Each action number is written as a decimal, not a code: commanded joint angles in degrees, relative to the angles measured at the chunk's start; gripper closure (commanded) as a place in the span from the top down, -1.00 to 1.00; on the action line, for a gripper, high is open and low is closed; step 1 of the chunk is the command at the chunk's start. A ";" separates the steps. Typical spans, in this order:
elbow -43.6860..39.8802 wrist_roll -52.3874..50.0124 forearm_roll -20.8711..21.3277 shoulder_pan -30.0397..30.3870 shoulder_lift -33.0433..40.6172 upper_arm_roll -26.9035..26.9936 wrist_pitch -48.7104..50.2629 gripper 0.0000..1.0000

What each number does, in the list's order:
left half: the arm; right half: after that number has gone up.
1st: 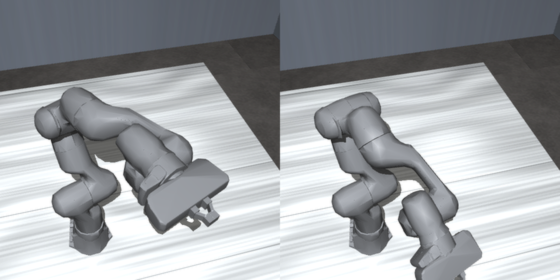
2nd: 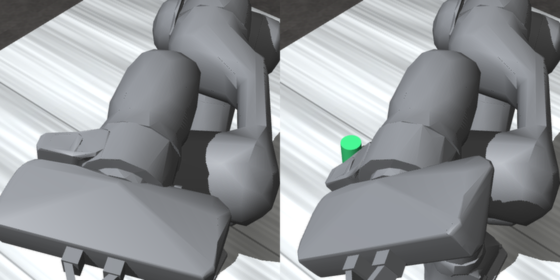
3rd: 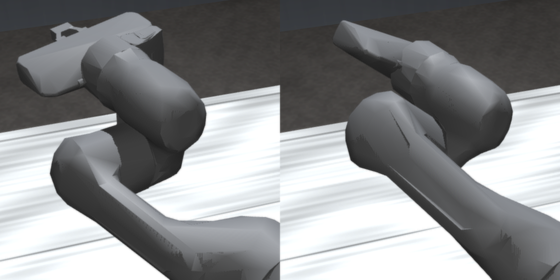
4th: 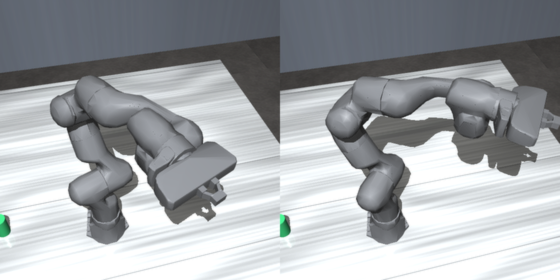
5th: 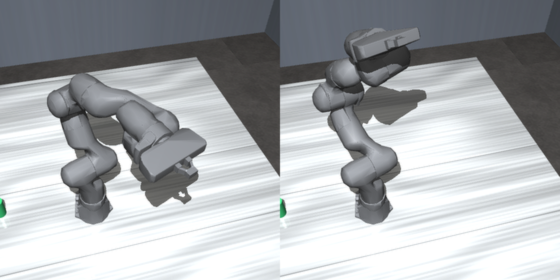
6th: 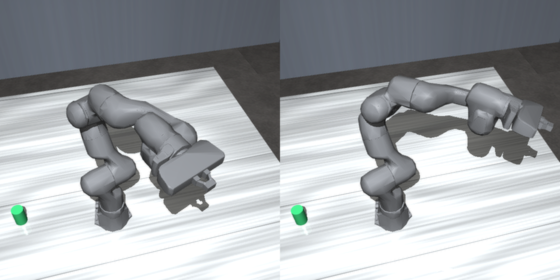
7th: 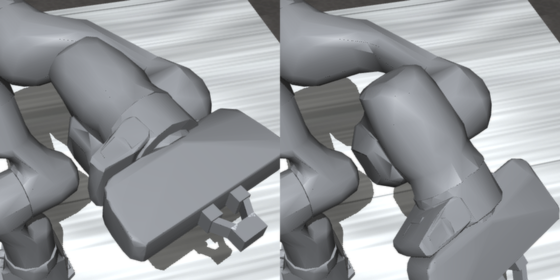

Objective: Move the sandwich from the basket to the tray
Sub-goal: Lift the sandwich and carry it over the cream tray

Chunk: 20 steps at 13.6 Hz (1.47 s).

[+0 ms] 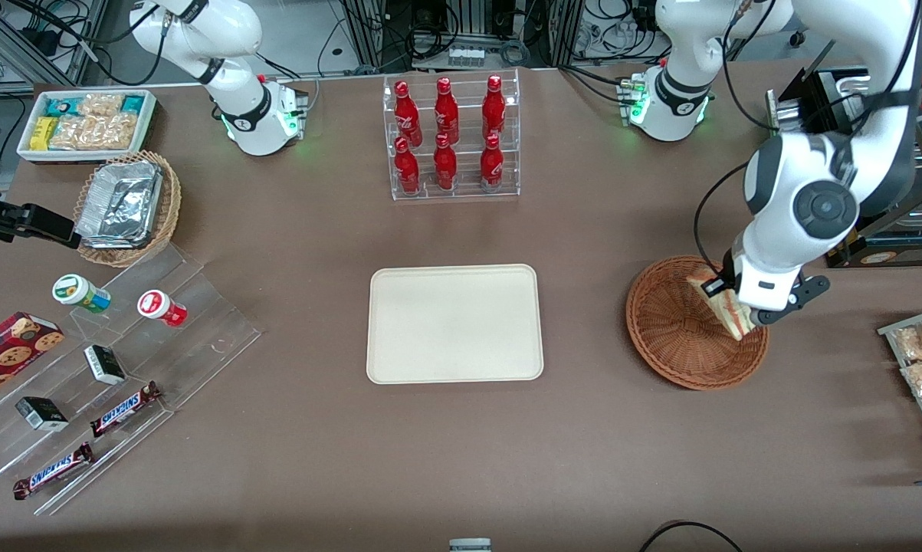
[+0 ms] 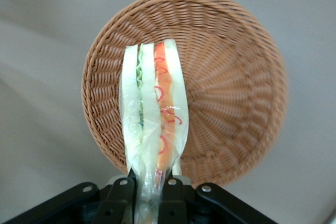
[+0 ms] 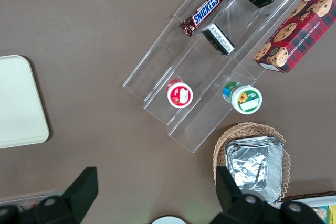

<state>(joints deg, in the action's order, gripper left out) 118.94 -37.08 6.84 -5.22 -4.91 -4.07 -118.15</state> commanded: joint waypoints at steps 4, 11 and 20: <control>-8.88 1.31 -5.94 -1.02 -2.81 -10.50 2.66 -1.00; -21.90 -1.66 -8.43 -9.88 -18.45 -15.79 -5.66 -1.00; -32.28 -2.03 -3.06 -17.27 -31.91 -15.62 -8.06 -1.00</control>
<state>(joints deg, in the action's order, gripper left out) 89.23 -38.40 2.59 -20.49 -35.27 -20.08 -126.80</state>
